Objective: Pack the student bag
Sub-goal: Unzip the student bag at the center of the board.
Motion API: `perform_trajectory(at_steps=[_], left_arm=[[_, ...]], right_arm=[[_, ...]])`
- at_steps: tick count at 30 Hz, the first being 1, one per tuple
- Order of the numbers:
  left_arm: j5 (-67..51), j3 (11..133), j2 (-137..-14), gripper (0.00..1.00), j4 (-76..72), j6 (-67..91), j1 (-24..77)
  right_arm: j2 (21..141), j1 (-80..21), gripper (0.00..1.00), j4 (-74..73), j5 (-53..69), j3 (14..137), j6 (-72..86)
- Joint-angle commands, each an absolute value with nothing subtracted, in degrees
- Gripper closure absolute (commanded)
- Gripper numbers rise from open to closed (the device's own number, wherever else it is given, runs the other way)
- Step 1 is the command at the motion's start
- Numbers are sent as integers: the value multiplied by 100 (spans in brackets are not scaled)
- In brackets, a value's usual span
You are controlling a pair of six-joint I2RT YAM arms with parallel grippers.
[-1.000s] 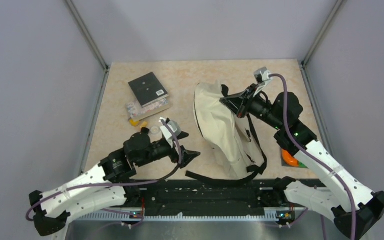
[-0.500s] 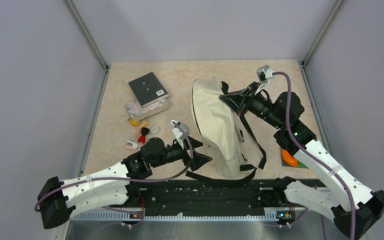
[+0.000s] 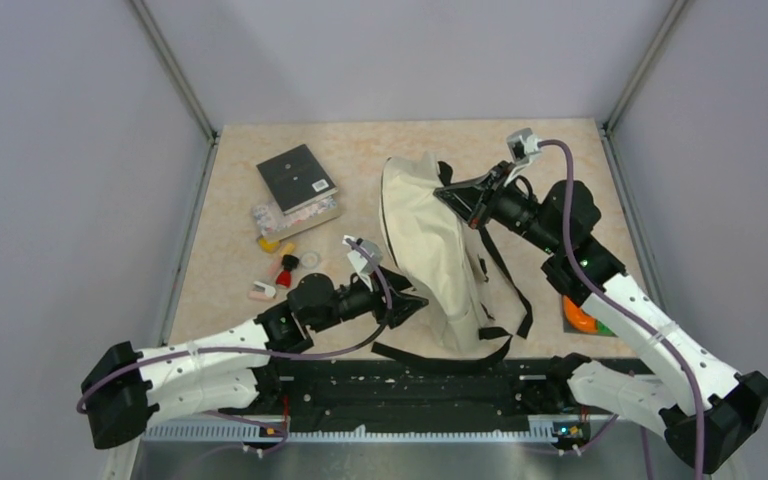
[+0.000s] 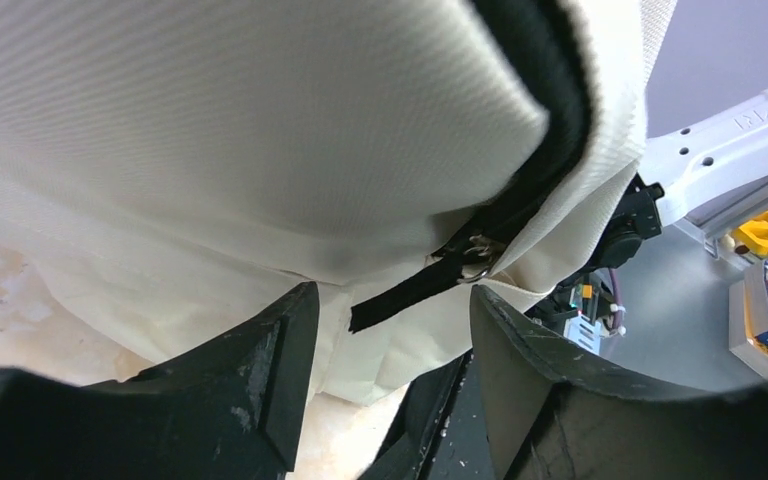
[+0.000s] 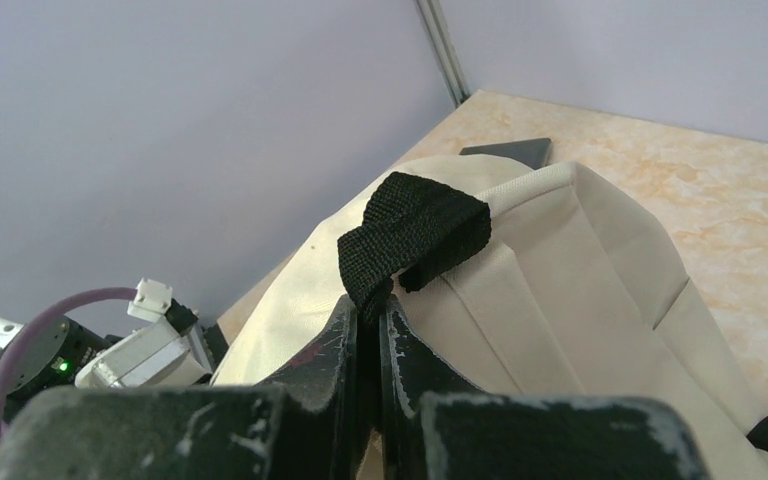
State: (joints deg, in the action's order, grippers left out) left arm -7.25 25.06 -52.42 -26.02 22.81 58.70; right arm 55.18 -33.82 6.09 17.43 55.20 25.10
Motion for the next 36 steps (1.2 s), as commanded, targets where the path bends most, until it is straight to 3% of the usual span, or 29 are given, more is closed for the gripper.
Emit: perform_trajectory(at_steps=[1, 5, 10, 21, 30, 36], left_arm=[[-702, 2524, -5281, 39, -3248, 2304, 5884], [-634, 2546, -5352, 48, -3392, 2276, 5887], [-759, 2665, -5380, 98, -3333, 2251, 5886], [-774, 3568, -4571, 100, -1513, 2307, 5884], [615, 4575, -4501, 100, 44, 2083, 5869], [997, 5246, -4418, 100, 769, 1789, 5856]], right_arm=[[5561, -3340, 100, 1400, 1891, 5792, 2578], [5579, -3339, 100, 1367, 1951, 5759, 2567], [5575, -3335, 100, 1292, 1903, 5696, 2520], [5927, -3340, 100, 870, 2447, 5847, 897], [6548, -3340, 100, 387, 3513, 5966, 266], [6326, -3340, 100, 61, 3149, 5919, -97]])
